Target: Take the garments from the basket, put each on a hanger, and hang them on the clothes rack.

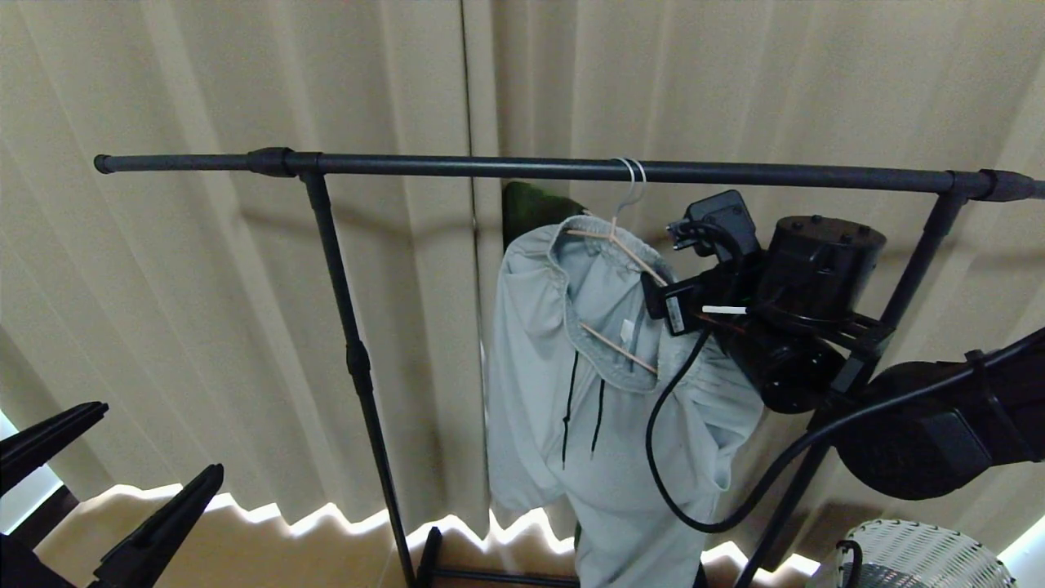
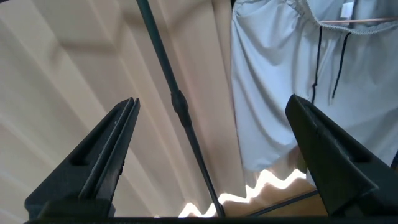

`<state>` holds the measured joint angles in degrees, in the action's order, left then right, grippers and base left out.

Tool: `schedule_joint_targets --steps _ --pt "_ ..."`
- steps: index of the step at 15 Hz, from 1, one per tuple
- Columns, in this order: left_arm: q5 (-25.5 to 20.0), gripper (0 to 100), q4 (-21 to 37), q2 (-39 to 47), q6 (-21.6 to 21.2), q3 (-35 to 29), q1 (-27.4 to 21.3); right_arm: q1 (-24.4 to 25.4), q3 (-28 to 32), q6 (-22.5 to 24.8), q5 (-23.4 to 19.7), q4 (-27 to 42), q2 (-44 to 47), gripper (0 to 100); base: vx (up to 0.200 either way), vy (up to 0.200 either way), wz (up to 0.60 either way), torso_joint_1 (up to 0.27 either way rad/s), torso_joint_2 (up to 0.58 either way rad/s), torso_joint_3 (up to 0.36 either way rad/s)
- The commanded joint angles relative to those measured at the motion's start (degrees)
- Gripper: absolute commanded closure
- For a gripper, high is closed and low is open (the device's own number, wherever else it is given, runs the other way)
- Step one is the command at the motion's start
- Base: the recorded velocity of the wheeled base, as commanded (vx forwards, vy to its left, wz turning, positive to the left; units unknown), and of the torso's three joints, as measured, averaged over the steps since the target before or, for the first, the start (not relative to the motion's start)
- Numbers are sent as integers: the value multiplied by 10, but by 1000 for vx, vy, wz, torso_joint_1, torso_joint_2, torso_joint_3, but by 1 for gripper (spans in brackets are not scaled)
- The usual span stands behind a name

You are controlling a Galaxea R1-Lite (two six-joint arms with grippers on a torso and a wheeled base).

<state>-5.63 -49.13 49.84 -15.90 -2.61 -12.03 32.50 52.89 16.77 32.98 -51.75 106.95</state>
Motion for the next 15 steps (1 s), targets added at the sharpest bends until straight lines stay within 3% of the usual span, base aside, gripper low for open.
schedule_joint_targets --steps 1,10,12,15 --pt "0 0 0 1 0 1 0 0 -12 0 0 -9 -19 0 0 0 0 0 0 0" --pt "0 0 0 3 1 1 1 0 -89 0 -42 -63 -60 0 0 0 0 0 0 0" --pt "0 0 0 3 1 1 1 -1 -96 2 -66 -62 -61 0 0 0 0 0 0 0" --pt "0 0 0 2 1 1 1 -2 -98 3 -66 -56 -55 0 0 0 0 0 0 0"
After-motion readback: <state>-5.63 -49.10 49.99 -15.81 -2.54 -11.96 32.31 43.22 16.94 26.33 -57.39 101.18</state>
